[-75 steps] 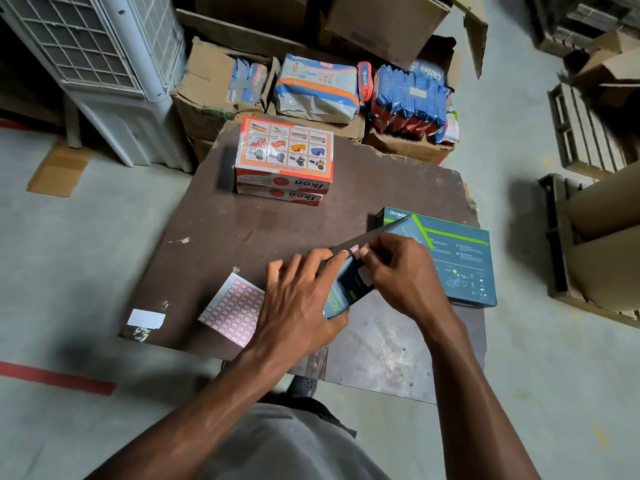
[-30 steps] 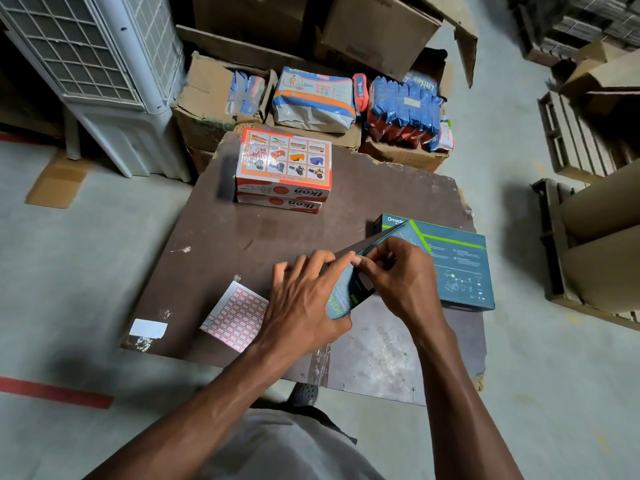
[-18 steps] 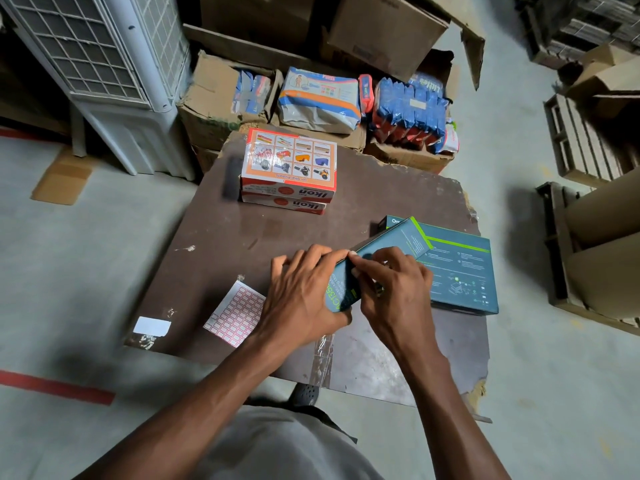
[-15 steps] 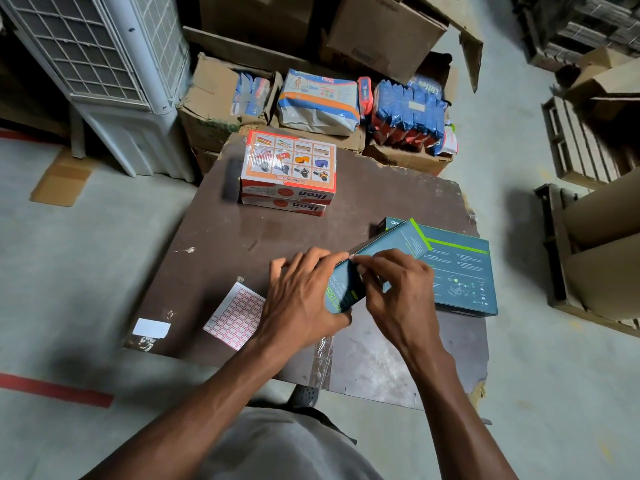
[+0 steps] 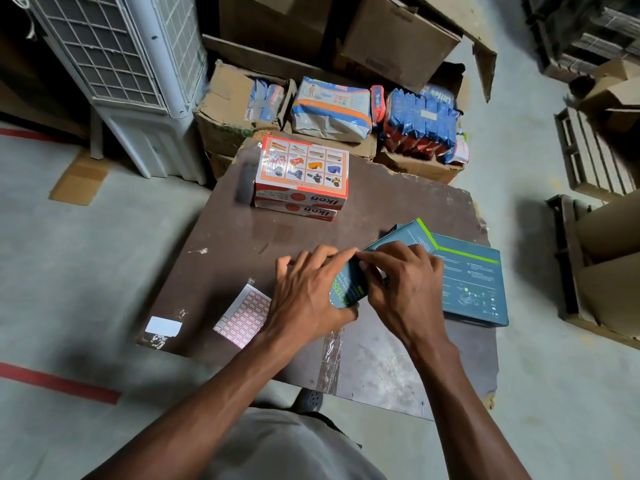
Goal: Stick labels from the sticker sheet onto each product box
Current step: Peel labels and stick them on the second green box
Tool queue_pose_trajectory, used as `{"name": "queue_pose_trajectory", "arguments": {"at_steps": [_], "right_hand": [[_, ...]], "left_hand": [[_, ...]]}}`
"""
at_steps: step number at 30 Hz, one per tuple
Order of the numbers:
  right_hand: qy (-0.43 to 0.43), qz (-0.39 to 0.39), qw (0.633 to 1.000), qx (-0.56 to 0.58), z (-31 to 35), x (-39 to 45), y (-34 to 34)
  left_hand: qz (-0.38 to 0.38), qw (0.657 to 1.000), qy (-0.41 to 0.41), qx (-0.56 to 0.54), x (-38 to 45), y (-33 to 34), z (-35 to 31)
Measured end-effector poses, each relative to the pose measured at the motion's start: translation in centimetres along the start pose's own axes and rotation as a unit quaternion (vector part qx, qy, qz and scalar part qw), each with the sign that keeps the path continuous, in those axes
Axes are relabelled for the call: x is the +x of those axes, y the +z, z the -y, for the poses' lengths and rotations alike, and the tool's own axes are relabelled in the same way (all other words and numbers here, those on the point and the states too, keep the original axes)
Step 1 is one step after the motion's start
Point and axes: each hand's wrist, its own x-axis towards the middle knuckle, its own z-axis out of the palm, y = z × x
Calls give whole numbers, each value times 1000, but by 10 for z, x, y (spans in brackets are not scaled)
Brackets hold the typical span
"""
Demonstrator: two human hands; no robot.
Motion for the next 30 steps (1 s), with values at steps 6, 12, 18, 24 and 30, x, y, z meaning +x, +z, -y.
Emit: {"name": "queue_pose_trajectory", "arguments": {"at_steps": [6,12,18,24,30], "right_hand": [[26,-16,999,9,-1,2,5],[39,-3,999,37,-4,-2,11],[25,2,999,27,-1,-2,16],[40,-8,999,28,8,-3,22],[72,-4,994,86,8,-2,31]], "left_hand": [[-7,1000,-4,-7,3,-1,1],[-13,1000,-5,3,6,-2,4],[-6,1000,3,16,12,-7,7],[1,999,8,41,20,-14,13],[35,997,21,62,25,-16,14]]}}
